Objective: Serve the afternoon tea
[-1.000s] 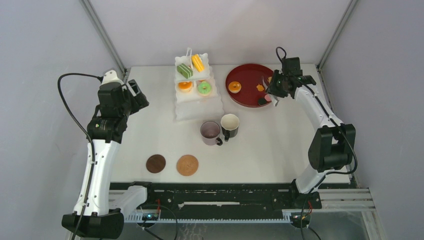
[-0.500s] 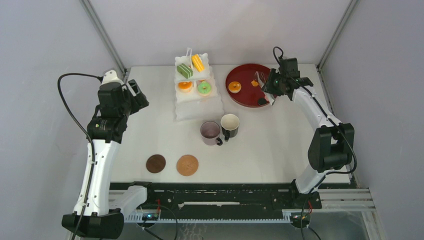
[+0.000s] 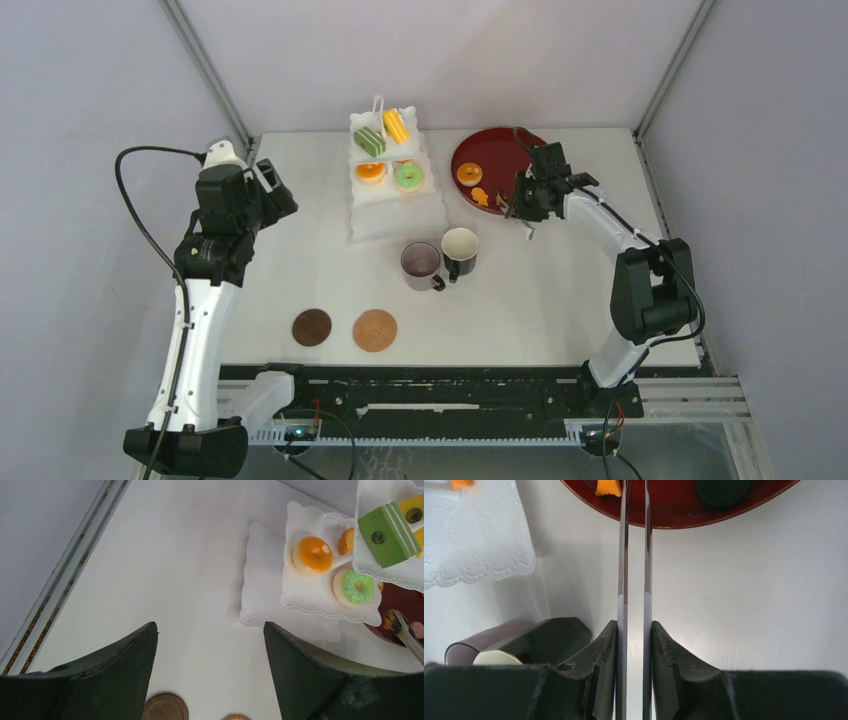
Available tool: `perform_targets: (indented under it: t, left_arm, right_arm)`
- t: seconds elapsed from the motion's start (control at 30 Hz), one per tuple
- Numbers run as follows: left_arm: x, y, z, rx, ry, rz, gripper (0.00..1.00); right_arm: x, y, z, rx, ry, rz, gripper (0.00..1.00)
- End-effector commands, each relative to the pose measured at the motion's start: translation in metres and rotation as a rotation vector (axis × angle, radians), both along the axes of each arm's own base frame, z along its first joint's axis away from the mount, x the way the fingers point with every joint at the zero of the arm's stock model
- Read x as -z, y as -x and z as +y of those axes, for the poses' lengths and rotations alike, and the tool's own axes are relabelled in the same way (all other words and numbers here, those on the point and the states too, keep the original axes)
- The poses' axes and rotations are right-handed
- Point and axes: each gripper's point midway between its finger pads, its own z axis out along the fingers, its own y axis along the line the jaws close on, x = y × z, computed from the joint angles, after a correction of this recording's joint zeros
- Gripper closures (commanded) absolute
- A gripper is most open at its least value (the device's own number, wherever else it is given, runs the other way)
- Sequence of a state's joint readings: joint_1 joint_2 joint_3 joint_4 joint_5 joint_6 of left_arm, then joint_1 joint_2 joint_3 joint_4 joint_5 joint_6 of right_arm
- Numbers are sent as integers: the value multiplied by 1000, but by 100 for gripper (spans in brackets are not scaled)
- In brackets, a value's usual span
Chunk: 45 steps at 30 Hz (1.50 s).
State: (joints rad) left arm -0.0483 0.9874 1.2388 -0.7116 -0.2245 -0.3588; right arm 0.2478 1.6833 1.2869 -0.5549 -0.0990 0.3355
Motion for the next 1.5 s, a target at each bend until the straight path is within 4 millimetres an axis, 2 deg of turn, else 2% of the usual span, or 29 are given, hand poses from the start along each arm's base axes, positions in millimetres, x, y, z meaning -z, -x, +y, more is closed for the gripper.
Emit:
perform_targets:
  t: [0.0, 0.2, 0.33, 0.53, 0.77, 0.97, 1.2, 1.47]
  left_arm:
    - [-6, -4, -3, 13, 11, -42, 18]
    - [-7, -4, -1, 7, 2, -45, 18]
    - [-4, -6, -2, 11, 3, -35, 18]
    - [-6, -7, -3, 14, 7, -40, 18]
    - [-10, -7, -4, 13, 18, -41, 18]
    - [-10, -11, -8, 21, 35, -38, 18]
    - [-13, -12, -7, 19, 31, -42, 18]
    - [-11, -13, -7, 21, 27, -38, 18]
  right_arm:
    - [-19, -13, 0, -7, -13, -78, 72]
    - [-32, -15, 1, -10, -28, -116, 72]
    - [-45, -15, 13, -72, -45, -167, 65]
    - [-45, -18, 18, -88, -52, -178, 61]
    - [-53, -23, 26, -133, -45, -226, 58]
    - [-42, -22, 31, -221, 40, -181, 55]
    - [-30, -26, 30, -241, 137, -136, 55]
    - [-16, -24, 5, -199, 231, -71, 55]
